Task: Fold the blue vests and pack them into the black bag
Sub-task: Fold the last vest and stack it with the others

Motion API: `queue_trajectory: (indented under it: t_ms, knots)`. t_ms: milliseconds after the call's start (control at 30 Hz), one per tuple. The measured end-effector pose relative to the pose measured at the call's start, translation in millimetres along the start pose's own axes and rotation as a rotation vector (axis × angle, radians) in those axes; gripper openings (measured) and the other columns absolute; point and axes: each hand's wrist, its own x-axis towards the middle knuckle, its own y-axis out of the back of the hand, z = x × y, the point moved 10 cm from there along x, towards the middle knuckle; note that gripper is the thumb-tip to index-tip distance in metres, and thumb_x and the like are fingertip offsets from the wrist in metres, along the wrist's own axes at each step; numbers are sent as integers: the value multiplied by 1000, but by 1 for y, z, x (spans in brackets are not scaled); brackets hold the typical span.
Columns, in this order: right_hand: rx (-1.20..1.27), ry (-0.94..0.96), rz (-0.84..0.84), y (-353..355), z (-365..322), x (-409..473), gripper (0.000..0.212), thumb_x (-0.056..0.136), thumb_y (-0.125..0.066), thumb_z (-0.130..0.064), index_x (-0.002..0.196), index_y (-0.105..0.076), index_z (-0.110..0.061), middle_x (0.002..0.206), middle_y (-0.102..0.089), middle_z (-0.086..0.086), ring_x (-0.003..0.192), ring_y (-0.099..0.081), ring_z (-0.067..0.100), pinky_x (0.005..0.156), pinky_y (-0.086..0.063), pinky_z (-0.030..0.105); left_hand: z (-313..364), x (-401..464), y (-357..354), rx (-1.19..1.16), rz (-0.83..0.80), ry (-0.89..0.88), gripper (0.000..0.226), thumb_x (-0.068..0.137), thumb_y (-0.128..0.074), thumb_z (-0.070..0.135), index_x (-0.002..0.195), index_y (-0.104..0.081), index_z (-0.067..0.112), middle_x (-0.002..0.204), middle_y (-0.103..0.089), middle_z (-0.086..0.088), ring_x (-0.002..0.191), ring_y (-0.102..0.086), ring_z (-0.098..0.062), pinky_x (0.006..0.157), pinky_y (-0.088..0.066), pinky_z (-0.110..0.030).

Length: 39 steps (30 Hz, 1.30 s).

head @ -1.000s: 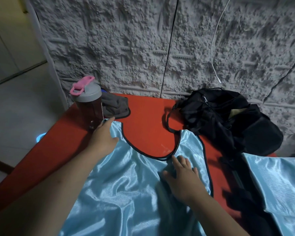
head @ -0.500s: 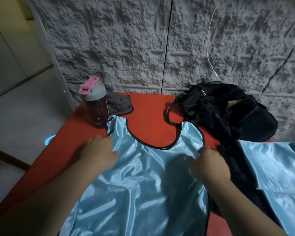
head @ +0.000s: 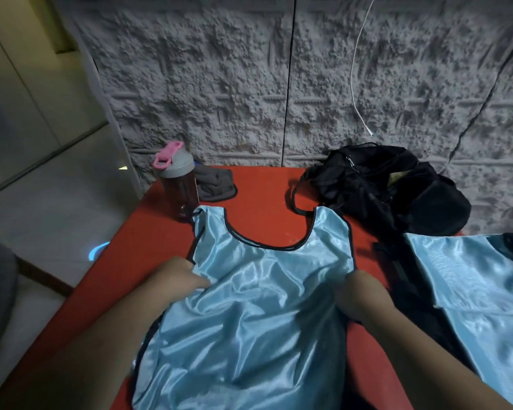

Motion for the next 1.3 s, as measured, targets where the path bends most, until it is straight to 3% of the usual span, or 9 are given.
queue_trajectory:
  t_ms: [233,400,600,733,867,967,1167,1233,1300]
  knots:
    - [168,132,161,33,-5,34,21,91,-68,-25,108,-71,-14,99,-72,12,95,-67,36,72,-47,33,2,10,23,-385,249,-59,26,92,-68,30,84,-74,7,83,-74,-16,81,-72,-33,71,-57,-40]
    - [248,193,213,38,-14,22,40,88,-64,-50,109,-67,-16,96,-71,4,94,-67,31,75,-48,34,3,3,5,-778,65,-3,37,91,-74,36,108,-66,4,101,-74,-18,93,-73,-33,89,-58,-49]
    - [-29,88,289,50,14,-42,45,90,-57,-49,109,-63,-10,108,-67,17,101,-64,38,77,-50,39,-13,-38,25,-50,200,36,64,70,-89,35,115,-49,13,109,-61,-5,102,-63,-29,84,-50,-34]
    - [-107,-13,58,7,37,-73,55,86,-50,-51,112,-69,-6,113,-71,15,106,-68,34,86,-53,36,-21,-74,2,322,103,10,50,69,-83,34,104,-52,16,109,-67,-5,99,-67,-27,75,-50,-30]
    - [-55,-18,44,-7,34,-80,40,95,-50,-31,121,-66,-5,121,-69,14,113,-67,32,90,-53,36,-28,-92,-4,366,116,70,27,73,-75,33,86,-58,16,102,-71,-5,94,-69,-27,68,-48,-27]
    - [-48,19,21,-16,23,-74,33,94,-55,-22,118,-67,-3,122,-69,18,114,-65,35,90,-53,36,-35,-89,-18,229,21,119,21,69,-73,28,76,-64,10,83,-71,-4,77,-70,-22,58,-48,-25]
    - [63,146,70,11,-8,-59,31,96,-55,-17,121,-68,-4,112,-70,13,91,-67,19,75,-53,24,-23,-89,-23,-557,-115,116,13,86,-77,13,96,-74,5,85,-77,-17,81,-74,-35,78,-61,-45]
    - [242,174,123,24,-2,-45,23,79,-79,-16,95,-74,0,79,-69,8,62,-61,14,51,-47,16,-24,-81,-12,-638,-77,72,14,89,-75,12,99,-72,4,88,-76,-19,85,-74,-38,82,-60,-49]
    - [318,134,214,35,14,-30,20,73,-81,-14,77,-66,-2,69,-63,11,68,-68,29,54,-51,29,-25,-73,0,-618,7,2,9,89,-74,12,96,-72,6,91,-76,-20,84,-73,-35,80,-58,-46]
